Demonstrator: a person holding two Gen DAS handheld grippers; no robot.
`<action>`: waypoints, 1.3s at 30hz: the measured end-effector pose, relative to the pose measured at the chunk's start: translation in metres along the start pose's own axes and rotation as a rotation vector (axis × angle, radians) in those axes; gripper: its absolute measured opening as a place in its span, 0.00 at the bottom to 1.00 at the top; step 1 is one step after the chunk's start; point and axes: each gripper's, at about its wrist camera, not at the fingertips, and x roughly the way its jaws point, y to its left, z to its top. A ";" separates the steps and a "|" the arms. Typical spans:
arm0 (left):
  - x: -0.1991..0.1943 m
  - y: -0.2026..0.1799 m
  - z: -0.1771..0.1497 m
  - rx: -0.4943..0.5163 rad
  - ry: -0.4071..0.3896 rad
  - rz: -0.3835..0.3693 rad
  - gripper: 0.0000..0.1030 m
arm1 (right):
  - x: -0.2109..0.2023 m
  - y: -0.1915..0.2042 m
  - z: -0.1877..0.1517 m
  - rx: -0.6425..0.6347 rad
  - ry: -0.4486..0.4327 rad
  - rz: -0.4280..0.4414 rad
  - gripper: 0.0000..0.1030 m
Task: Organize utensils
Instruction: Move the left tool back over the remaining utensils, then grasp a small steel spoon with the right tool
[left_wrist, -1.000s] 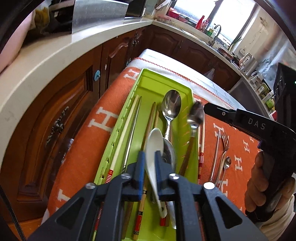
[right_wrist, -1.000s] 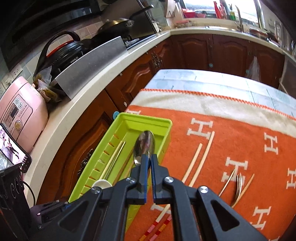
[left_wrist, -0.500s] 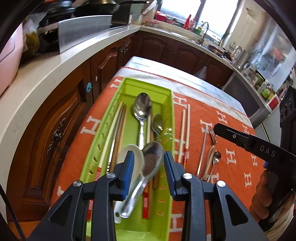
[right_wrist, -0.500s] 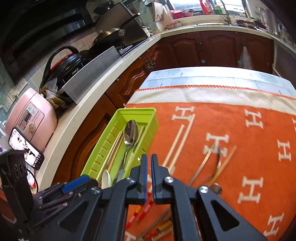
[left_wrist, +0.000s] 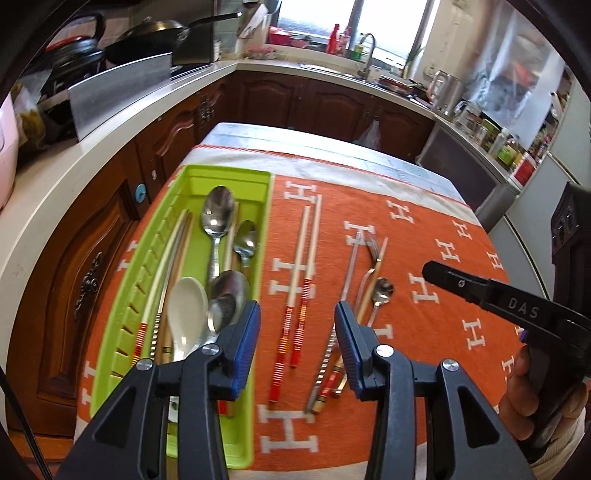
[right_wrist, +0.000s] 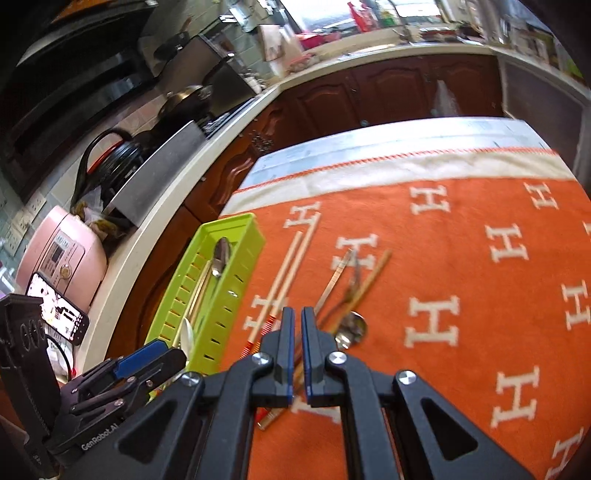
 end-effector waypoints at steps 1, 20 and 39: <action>0.001 -0.005 0.000 0.007 0.001 -0.003 0.39 | -0.001 -0.004 -0.002 0.011 0.000 0.001 0.04; 0.003 -0.037 -0.011 0.052 0.018 -0.025 0.44 | -0.016 -0.041 -0.018 0.095 -0.004 -0.011 0.04; 0.035 -0.034 -0.020 0.065 0.117 -0.060 0.44 | 0.024 -0.050 -0.021 0.125 0.084 -0.007 0.07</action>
